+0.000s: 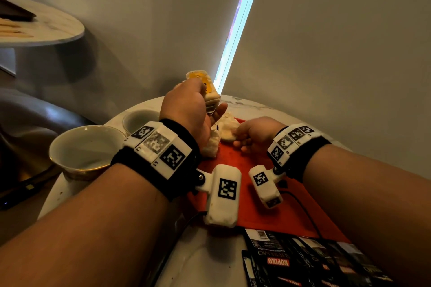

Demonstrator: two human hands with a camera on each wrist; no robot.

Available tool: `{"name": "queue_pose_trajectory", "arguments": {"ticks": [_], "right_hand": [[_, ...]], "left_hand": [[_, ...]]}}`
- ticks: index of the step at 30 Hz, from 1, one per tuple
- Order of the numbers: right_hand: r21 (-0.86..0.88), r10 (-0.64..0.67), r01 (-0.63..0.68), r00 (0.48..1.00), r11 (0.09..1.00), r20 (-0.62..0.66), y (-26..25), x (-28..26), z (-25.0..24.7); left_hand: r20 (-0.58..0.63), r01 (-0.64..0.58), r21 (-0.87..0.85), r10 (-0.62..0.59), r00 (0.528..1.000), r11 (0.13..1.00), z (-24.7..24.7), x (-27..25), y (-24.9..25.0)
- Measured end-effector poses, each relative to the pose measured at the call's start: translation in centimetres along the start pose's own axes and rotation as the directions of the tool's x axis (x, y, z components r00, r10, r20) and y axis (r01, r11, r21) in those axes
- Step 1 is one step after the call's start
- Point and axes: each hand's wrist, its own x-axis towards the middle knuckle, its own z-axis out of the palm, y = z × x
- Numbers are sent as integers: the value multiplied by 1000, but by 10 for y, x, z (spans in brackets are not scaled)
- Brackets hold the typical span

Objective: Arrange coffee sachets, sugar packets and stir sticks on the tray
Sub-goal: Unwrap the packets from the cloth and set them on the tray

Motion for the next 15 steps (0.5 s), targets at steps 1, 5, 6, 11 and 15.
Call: {"name": "queue_pose_trajectory", "arguments": {"ticks": [1, 5, 6, 11, 15], "right_hand": [[-11, 6, -6, 1000, 1000, 0, 0, 0, 1], [-19, 3, -3, 1000, 1000, -4, 0, 1, 2], [-14, 0, 0, 1000, 1000, -5, 0, 1, 1], [25, 4, -4, 1000, 1000, -11, 2, 1, 1], [42, 3, -2, 1000, 999, -24, 1, -2, 1]], "left_hand": [[3, -3, -1, 3, 1000, 1000, 0, 0, 0], [0, 1, 2, -1, 1000, 1000, -1, 1, 0], [5, 5, 4, -5, 1000, 1000, -1, 1, 0], [29, -50, 57, 48, 998, 997, -3, 1, -1], [55, -94, 44, 92, 994, 995, -4, 1, -3]]}}
